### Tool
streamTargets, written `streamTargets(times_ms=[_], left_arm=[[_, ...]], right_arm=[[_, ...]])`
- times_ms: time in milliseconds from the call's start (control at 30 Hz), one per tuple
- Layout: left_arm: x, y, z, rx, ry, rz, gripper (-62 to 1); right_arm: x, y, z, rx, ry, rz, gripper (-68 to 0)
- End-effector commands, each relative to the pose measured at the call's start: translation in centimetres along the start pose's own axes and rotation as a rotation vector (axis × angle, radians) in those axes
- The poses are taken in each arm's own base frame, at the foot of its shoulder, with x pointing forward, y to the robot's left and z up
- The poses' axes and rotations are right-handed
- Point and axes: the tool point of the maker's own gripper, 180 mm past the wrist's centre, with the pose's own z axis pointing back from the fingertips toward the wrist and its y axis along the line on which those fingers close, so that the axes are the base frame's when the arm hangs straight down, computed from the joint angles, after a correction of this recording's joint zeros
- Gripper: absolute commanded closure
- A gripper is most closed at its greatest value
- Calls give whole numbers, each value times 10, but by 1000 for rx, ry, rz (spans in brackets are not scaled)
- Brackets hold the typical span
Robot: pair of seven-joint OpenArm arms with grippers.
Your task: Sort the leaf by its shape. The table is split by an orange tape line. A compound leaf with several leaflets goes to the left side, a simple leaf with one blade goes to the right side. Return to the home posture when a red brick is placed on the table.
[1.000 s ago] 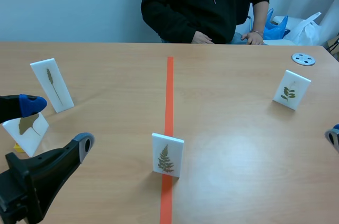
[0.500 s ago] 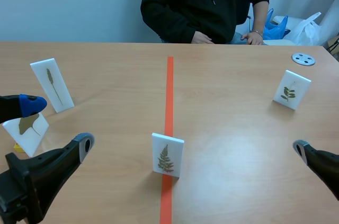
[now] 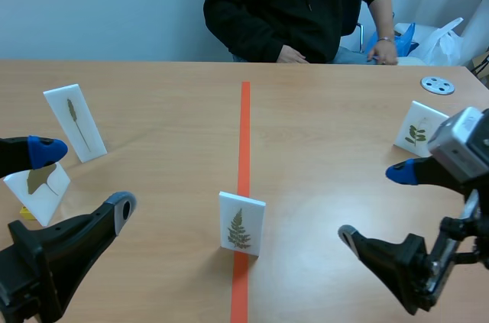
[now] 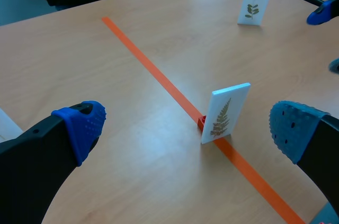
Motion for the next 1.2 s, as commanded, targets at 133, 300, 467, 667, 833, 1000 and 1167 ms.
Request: streamTargets(times_ms=[133, 300, 467, 667, 833, 1000, 1167], left_arm=[[5, 0, -1, 0, -23, 4, -623], [5, 0, -1, 0, -23, 4, -623], [5, 0, -1, 0, -23, 4, -623], [5, 0, -1, 0, -23, 4, -623], [5, 0, -1, 0, -23, 4, -623], [6, 0, -1, 0, -23, 4, -623], [6, 0, -1, 0, -23, 4, -623]], right_arm=[[6, 10, -26, 62, -52, 29, -679], [4, 25, -52, 108, -92, 14, -679], [-3, 42, -80, 151, -111, -1, -679], [-9, 60, -111, 167, -131, 15, -679], [-11, 72, -125, 169, -143, 43, -679], [-12, 84, -129, 186, -153, 54, -679], [-11, 86, -130, 182, -161, 64, -427]])
